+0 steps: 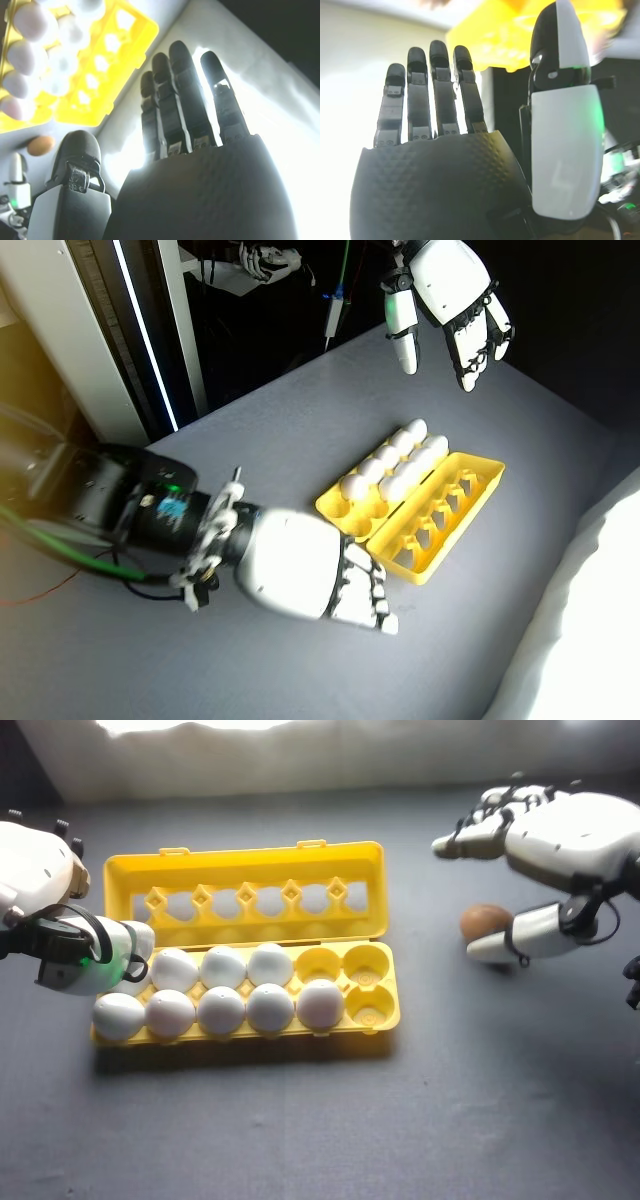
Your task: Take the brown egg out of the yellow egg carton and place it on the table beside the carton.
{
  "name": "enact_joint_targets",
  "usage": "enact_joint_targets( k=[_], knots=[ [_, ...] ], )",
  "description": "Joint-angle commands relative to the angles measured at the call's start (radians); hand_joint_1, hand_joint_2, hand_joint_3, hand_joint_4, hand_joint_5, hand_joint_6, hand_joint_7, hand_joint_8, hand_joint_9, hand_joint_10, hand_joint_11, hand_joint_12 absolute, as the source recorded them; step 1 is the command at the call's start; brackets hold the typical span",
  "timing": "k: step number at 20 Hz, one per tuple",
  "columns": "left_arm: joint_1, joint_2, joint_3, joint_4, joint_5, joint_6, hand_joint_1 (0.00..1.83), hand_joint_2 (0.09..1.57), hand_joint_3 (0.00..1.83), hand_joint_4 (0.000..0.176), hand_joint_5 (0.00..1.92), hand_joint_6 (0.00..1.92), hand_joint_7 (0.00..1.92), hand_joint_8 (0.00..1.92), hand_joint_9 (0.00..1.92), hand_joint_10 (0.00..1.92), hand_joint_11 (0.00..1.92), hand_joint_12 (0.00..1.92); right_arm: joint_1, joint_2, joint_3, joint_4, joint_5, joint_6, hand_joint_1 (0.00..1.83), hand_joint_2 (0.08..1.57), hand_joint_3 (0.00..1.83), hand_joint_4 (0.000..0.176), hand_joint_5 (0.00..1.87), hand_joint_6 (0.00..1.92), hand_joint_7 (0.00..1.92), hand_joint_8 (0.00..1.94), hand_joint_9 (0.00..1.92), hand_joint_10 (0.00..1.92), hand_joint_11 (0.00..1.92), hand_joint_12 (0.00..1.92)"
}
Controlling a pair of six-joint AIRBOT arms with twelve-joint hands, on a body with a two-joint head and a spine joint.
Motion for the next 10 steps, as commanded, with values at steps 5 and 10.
enact_joint_targets(
  k=[5, 10],
  knots=[
    [-0.017, 0.005, 0.008, 0.077, -0.028, 0.004, 0.0, 1.35, 0.0, 0.0, 0.42, 0.0, 0.51, 0.0, 0.51, 0.0, 0.0, 0.76, 0.011, 0.022, 0.002, 0.039, 0.086, 0.058, 0.87, 0.99, 0.0, 0.0, 0.37, 0.0, 0.35, 0.0, 0.22, 0.01, 0.0, 0.12],
    [-0.017, 0.003, 0.015, 0.065, -0.032, 0.005, 0.0, 1.35, 0.0, 0.0, 0.41, 0.0, 0.54, 0.0, 0.53, 0.0, 0.0, 0.82, 0.022, 0.063, -0.006, 0.033, 0.042, 0.056, 0.85, 1.08, 0.01, 0.0, 0.33, 0.0, 0.36, 0.0, 0.32, 0.02, 0.01, 0.24]
  ],
)
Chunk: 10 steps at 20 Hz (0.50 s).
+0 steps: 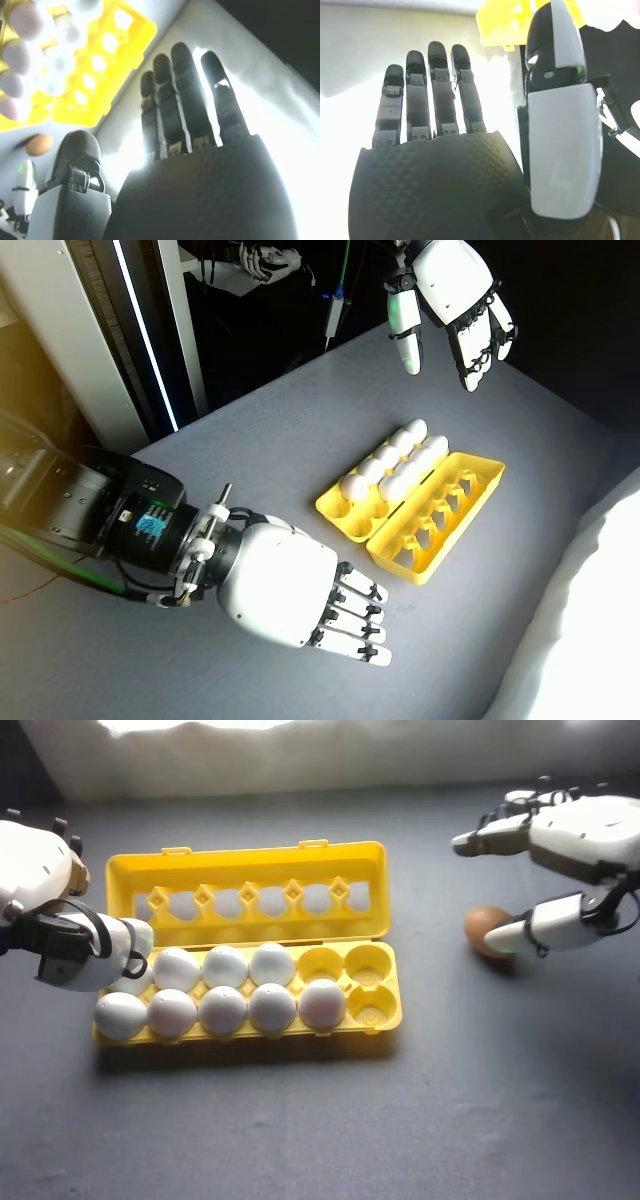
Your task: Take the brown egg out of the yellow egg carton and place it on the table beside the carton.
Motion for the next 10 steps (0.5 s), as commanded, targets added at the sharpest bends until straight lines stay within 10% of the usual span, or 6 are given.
enact_joint_targets(
  k=[1, 10],
  knots=[
    [-0.013, 0.009, 0.004, 0.082, -0.028, 0.005, 0.0, 1.36, 0.0, 0.0, 0.41, 0.0, 0.54, 0.0, 0.53, 0.0, 0.0, 0.82, 0.016, 0.027, -0.007, -0.026, 0.104, 0.006, 0.86, 1.08, 0.01, 0.0, 0.33, 0.0, 0.36, 0.0, 0.32, 0.02, 0.0, 0.31],
    [-0.037, 0.007, 0.012, 0.07, -0.036, 0.014, 0.0, 1.35, 0.0, 0.0, 0.44, 0.0, 0.54, 0.0, 0.53, 0.0, 0.0, 0.81, 0.028, 0.235, -0.179, -0.295, -0.005, -0.012, 0.76, 1.15, 0.0, 0.0, 0.28, 0.01, 0.32, 0.01, 0.28, 0.01, 0.0, 0.58]
  ],
)
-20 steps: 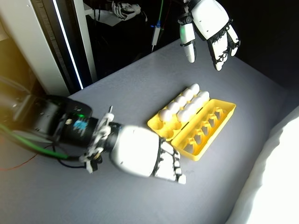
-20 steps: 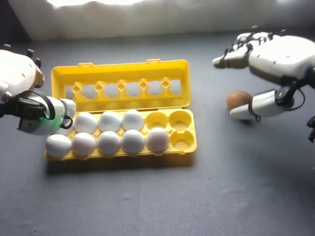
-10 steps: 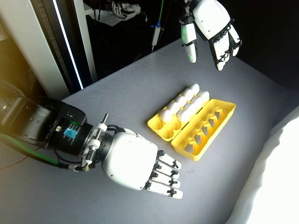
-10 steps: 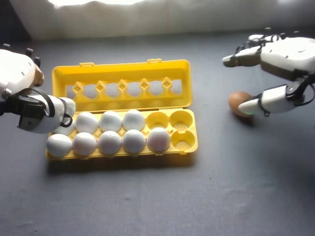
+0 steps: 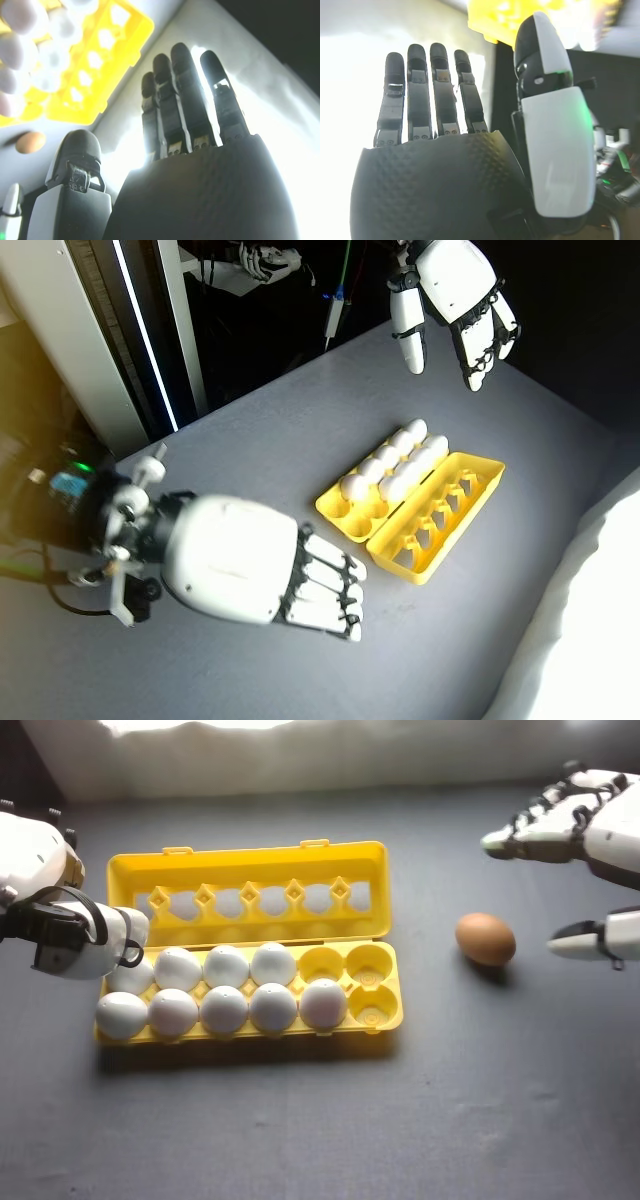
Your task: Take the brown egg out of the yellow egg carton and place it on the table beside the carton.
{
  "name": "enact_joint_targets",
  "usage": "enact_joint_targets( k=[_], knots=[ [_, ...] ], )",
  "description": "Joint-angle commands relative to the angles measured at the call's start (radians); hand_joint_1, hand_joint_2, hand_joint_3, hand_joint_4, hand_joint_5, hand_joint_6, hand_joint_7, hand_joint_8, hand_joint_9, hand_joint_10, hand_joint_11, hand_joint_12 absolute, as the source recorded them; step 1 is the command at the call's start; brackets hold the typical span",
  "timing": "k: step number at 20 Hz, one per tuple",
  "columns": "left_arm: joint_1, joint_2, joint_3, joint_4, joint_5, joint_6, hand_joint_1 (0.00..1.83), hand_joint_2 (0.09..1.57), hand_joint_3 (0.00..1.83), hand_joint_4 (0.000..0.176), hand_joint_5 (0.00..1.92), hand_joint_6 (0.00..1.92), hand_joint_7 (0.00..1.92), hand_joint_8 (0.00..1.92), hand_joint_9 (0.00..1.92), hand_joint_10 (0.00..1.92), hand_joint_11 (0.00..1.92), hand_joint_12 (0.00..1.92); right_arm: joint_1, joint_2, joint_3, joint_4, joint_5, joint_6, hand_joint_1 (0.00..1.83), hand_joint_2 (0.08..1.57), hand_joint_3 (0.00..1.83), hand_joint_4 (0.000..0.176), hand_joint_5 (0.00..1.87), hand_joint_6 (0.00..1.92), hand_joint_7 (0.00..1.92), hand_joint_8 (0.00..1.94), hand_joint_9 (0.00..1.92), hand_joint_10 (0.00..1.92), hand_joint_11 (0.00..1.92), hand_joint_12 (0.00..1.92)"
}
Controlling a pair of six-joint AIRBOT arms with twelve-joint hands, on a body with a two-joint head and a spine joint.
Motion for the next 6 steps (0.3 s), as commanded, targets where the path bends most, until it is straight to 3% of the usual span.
enact_joint_targets(
  k=[1, 5, 6],
  knots=[
    [-0.013, 0.007, 0.003, 0.083, -0.028, 0.007, 0.0, 1.35, 0.0, 0.0, 0.42, 0.0, 0.53, 0.0, 0.52, 0.0, 0.0, 0.8, 0.011, 0.023, -0.006, -0.017, 0.046, -0.005, 0.77, 1.15, 0.0, 0.0, 0.29, 0.01, 0.33, 0.01, 0.29, 0.01, 0.0, 0.61],
    [-0.015, 0.007, 0.002, 0.081, -0.028, 0.007, 0.0, 1.35, 0.0, 0.0, 0.45, 0.0, 0.54, 0.0, 0.53, 0.0, 0.0, 0.81, -0.007, 0.083, -0.087, -0.127, 0.023, -0.005, 0.73, 1.16, 0.01, 0.0, 0.24, 0.0, 0.26, 0.0, 0.2, 0.01, 0.0, 0.26],
    [-0.017, 0.007, 0.002, 0.081, -0.028, 0.007, 0.0, 1.35, 0.0, 0.0, 0.45, 0.0, 0.54, 0.0, 0.53, 0.0, 0.0, 0.81, -0.009, 0.086, -0.094, -0.133, 0.026, -0.005, 0.73, 1.16, 0.0, 0.0, 0.24, 0.0, 0.26, 0.0, 0.21, 0.01, 0.0, 0.28]
  ],
)
